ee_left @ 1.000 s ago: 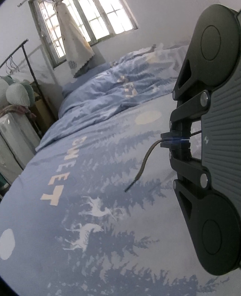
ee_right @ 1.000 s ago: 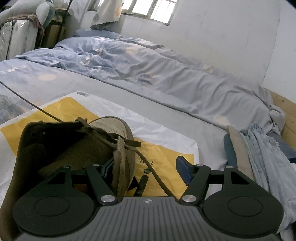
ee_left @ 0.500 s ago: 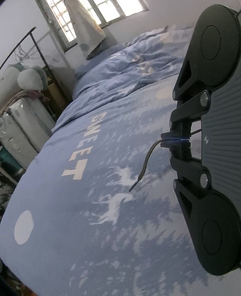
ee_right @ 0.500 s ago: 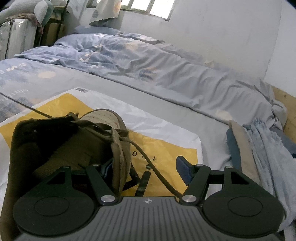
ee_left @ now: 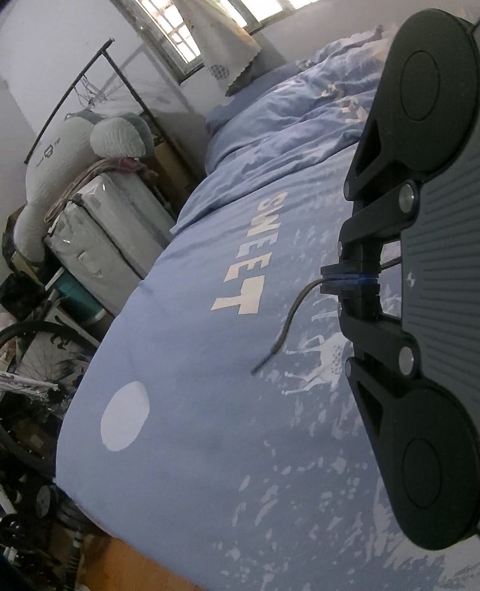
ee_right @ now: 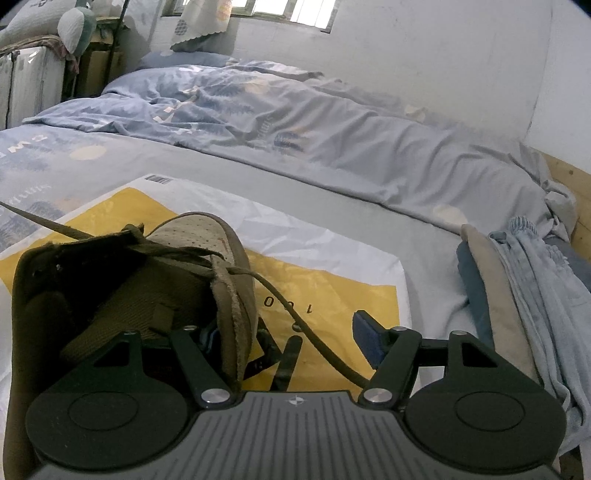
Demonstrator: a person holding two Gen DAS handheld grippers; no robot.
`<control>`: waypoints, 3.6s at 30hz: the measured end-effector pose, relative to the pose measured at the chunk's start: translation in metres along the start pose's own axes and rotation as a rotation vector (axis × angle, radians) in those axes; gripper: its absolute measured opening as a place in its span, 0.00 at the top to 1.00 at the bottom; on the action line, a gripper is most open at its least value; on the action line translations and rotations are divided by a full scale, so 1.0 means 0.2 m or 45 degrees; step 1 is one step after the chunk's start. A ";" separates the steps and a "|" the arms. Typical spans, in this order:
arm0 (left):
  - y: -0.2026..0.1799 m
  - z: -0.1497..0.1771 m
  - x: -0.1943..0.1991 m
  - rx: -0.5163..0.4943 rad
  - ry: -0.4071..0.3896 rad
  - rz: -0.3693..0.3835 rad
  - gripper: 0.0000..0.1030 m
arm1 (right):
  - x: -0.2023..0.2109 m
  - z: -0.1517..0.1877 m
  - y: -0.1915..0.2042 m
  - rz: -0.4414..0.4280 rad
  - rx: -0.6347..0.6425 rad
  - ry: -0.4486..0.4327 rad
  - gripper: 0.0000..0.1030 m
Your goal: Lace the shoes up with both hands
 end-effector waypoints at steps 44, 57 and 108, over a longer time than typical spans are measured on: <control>-0.27 0.21 0.02 -0.186 0.147 0.020 0.28 | 0.27 -0.02 -0.20 -0.262 -0.361 -0.311 0.32; -0.45 0.49 -0.07 -0.385 0.298 0.215 0.23 | 0.18 -0.02 -0.39 -0.321 -0.572 -0.351 0.32; -0.97 1.45 0.20 -1.249 0.463 1.024 0.01 | 0.24 0.78 -1.02 -0.033 -1.370 -0.187 0.43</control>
Point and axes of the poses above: each gripper's, at about its wrist camera, not at the fingertips, and x roughly against the way its jaws point, y to its left, z to its underside, the point moved 2 cm from there along -x, roughly the way its jaws point, and after that the axes turned 15 degrees about y, right-handed, at the moved point
